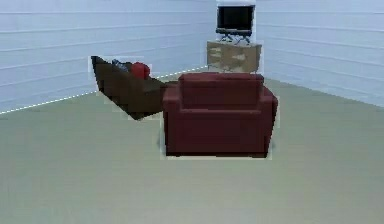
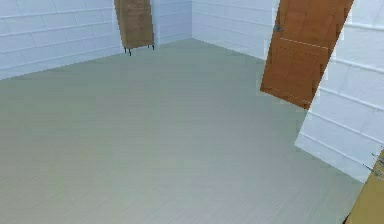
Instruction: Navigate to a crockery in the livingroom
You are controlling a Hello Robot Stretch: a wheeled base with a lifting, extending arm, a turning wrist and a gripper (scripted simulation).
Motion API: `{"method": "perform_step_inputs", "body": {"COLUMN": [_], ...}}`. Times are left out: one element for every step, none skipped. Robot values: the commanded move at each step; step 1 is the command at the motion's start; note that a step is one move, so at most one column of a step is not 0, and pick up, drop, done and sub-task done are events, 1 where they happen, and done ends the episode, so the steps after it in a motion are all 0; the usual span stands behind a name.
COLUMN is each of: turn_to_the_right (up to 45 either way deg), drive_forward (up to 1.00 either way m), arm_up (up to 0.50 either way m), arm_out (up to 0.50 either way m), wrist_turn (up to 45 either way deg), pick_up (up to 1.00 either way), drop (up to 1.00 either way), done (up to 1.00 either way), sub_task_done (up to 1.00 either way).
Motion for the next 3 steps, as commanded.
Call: {"method": "perform_step_inputs", "body": {"turn_to_the_right": [0.0,45.0,39.0], "drive_forward": [0.1,0.0,0.0], "arm_up": [0.0,0.0,0.0], "arm_out": [0.0,0.0,0.0], "wrist_turn": [0.0,0.0,0.0], "pick_up": [0.0,0.0,0.0], "drop": [0.0,0.0,0.0], "done": [0.0,0.0,0.0], "sub_task_done": [0.0,0.0,0.0]}}
